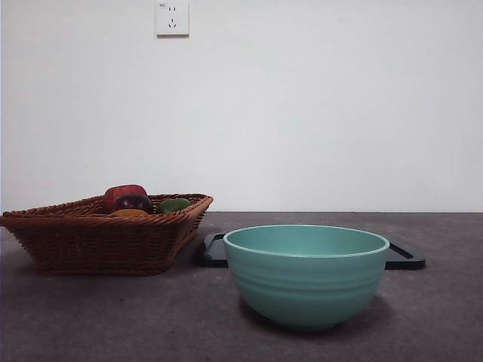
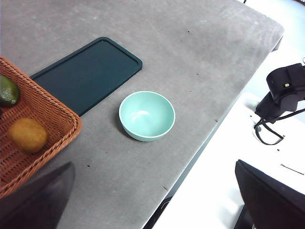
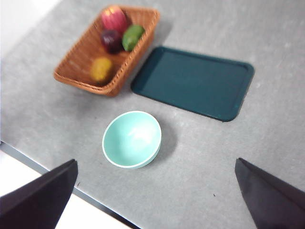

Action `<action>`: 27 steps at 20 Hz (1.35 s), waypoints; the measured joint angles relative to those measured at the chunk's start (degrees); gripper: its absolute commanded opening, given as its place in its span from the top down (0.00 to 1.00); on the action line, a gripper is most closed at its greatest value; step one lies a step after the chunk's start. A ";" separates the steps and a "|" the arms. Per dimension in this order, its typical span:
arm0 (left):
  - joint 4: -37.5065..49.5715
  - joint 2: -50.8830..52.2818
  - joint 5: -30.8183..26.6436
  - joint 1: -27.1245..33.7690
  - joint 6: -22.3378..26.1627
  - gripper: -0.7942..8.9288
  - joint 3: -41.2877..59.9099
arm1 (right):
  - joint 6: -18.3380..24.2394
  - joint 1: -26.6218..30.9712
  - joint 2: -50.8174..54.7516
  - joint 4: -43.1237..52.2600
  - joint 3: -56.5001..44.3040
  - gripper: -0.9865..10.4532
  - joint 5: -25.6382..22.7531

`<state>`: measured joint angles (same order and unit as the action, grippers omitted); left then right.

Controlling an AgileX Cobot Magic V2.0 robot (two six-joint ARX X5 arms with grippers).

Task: Pick up the wifruite, put it on the bowl, pick up the plate, put it on desk

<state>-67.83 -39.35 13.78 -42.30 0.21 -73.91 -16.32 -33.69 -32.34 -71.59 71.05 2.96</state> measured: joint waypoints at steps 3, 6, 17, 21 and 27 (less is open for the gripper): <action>0.00 0.00 0.00 0.00 -0.02 0.31 0.00 | 0.02 0.00 3.30 -2.47 0.00 0.39 0.04; 0.00 0.00 0.00 0.00 0.00 0.31 0.00 | 0.02 0.00 5.05 -4.72 0.00 0.39 0.09; 0.42 0.00 0.00 0.00 0.00 0.42 0.00 | 0.02 0.00 5.53 -4.72 0.02 0.43 0.28; 0.44 0.00 0.00 0.00 0.33 0.90 0.00 | 0.02 0.00 5.53 -4.72 0.02 0.91 0.02; 0.72 0.00 0.00 0.00 0.33 0.90 0.00 | 0.07 0.00 5.53 -4.70 0.02 0.91 0.02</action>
<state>-67.11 -39.35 13.78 -42.30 0.54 -73.91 -16.25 -33.69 -26.81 -76.29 71.07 2.98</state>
